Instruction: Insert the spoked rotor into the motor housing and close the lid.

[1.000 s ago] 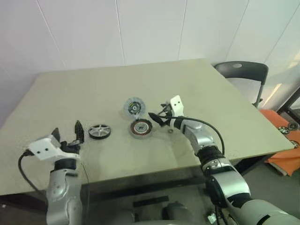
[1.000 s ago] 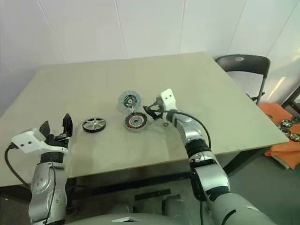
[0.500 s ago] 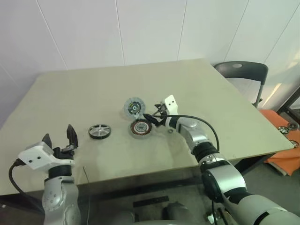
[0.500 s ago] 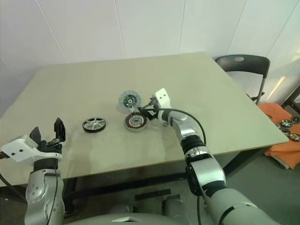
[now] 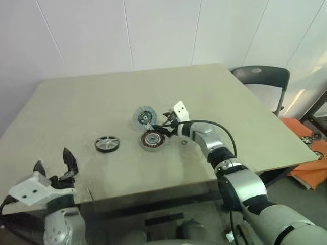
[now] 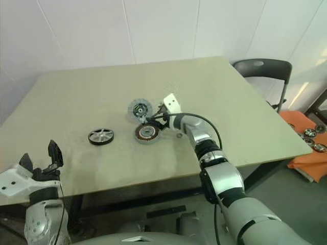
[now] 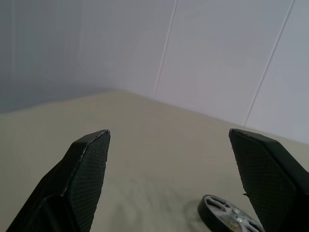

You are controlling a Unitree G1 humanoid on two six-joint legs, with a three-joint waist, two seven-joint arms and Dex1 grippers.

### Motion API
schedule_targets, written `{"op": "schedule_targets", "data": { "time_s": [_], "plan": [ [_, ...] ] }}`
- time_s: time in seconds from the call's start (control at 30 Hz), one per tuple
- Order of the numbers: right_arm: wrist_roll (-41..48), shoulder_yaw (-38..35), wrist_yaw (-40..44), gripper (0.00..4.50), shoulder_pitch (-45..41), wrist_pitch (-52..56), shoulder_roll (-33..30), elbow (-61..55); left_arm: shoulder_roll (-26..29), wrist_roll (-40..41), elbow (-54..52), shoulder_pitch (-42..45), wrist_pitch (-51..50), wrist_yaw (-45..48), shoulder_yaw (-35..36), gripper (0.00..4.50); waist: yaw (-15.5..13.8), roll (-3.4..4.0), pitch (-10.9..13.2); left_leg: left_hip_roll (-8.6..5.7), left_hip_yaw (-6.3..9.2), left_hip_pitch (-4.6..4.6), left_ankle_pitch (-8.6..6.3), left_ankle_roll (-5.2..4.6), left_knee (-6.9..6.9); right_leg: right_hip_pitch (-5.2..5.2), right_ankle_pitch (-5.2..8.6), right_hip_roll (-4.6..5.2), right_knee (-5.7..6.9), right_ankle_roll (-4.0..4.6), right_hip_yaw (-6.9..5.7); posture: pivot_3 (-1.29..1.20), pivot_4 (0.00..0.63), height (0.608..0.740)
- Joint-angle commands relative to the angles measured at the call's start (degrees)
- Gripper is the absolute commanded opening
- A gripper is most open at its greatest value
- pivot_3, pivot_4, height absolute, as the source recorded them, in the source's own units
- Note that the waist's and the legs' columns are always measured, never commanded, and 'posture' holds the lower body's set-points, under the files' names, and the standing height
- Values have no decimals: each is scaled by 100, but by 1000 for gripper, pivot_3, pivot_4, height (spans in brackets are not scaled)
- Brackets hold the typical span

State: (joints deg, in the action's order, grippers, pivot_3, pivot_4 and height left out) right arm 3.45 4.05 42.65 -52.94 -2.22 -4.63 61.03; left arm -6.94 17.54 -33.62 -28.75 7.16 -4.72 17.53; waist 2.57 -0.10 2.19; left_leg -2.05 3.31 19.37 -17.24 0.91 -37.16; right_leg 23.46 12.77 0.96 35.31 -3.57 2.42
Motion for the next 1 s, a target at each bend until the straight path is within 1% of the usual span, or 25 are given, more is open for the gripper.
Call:
{"op": "schedule_targets", "data": {
  "time_s": [0.03,0.2,0.33,0.43,0.57,0.73,0.83,1.0],
  "plan": [
    [-38,-30,36,4439,-308,-200,130,100,-286,-59,-326,-183,296,-120,-81,4184,-19,-1,2,1,0,-1,0,0,0,0,1,0,0,1,-1,0,0,740],
    [-56,-45,122,4439,-376,-255,288,186,-254,-61,-454,-336,358,-204,-158,4184,-3,0,5,1,3,-1,0,0,-9,-6,10,-4,0,-10,-7,0,0,740],
    [-9,-176,-64,4439,-463,-282,278,211,-119,-5,-511,-204,213,-203,-215,4184,-2,1,7,1,1,1,0,0,-7,-3,5,-4,-2,-2,-7,0,0,740],
    [24,-247,-110,4439,-337,-260,169,69,28,148,-402,-27,38,-139,-186,4184,-12,0,6,1,4,1,0,0,-5,-3,4,-5,-3,-1,-7,0,0,740],
    [49,-326,-249,4439,-53,-250,-56,-251,459,469,-144,638,-356,-3,-64,4184,-18,0,7,0,7,1,0,0,-10,-6,7,-6,-2,-4,-9,0,0,740],
    [159,-512,-562,4439,471,-70,-319,-950,1026,655,439,1684,-886,288,-128,4184,-11,-1,6,-2,5,0,1,0,-13,-10,0,-9,1,0,-7,0,0,740],
    [195,-614,-799,4439,850,69,-409,-1480,1192,756,782,2202,-1111,472,-190,4184,-6,-2,6,-2,3,0,0,0,-8,-8,-11,-9,-1,-18,-2,0,0,740],
    [312,-823,-1234,4439,1516,370,-547,-2484,1373,796,1538,2987,-1359,926,-396,4184,-27,-1,6,-1,7,0,1,0,-3,-3,-12,-10,6,-19,3,0,0,740]
  ]
}}
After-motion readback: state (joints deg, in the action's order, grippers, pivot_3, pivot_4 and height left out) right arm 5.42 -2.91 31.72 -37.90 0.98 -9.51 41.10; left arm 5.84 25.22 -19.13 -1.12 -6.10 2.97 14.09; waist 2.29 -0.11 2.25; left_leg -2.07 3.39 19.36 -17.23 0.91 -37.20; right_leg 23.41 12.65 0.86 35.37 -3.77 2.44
